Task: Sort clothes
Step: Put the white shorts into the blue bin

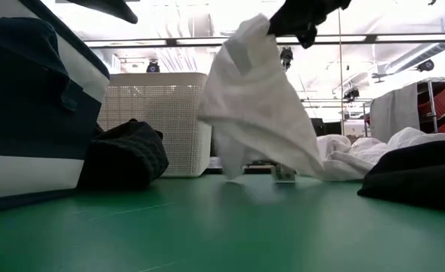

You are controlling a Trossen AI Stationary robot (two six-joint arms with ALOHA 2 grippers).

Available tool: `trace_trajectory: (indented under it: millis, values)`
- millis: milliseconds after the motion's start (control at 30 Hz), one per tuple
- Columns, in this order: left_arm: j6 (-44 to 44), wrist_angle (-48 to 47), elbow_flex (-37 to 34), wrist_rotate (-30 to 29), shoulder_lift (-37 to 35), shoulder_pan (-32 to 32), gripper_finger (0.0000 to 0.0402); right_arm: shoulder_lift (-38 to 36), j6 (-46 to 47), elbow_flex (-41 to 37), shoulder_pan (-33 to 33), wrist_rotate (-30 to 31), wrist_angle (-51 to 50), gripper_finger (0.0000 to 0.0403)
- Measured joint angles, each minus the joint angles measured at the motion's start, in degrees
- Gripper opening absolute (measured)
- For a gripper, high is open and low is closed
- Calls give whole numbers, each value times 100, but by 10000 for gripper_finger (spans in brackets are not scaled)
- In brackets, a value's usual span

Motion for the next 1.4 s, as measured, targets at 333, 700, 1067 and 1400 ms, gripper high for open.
trace_trajectory:
  millis: [333,700,1067,1400]
  values:
    - [68,136,0,0,0,0,152,-198,158,-140,374,3,286,9]
    - [132,233,0,-72,0,0,152,-189,176,-140,866,3,1044,9]
    - [122,-147,1238,-508,7,-260,152,284,12,-137,1303,-681,3239,9]
    - [-133,-719,964,-2021,15,-1840,152,1090,-148,667,1336,-1450,3535,9]
